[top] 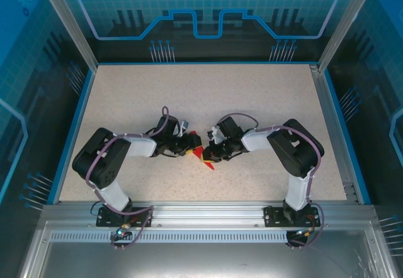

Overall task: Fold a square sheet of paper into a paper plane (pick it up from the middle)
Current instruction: Fold the wing for the fifth time at the center of the table.

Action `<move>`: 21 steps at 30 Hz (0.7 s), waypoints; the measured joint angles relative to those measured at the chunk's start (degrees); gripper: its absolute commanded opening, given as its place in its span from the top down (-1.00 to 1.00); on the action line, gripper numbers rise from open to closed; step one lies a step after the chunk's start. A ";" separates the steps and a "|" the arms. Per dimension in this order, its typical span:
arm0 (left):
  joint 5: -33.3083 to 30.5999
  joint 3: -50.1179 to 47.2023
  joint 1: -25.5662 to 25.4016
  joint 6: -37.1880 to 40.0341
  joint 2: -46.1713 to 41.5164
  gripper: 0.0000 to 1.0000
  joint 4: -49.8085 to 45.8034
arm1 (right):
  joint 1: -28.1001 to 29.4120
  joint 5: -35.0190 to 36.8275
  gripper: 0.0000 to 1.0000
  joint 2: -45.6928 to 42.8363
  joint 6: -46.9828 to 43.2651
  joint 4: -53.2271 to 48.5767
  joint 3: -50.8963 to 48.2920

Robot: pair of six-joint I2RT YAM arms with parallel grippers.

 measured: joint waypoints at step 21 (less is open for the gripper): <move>0.55 2.01 11.56 3.54 -0.13 -0.05 -5.88 | 0.00 -0.07 1.00 0.26 -1.66 -2.23 1.09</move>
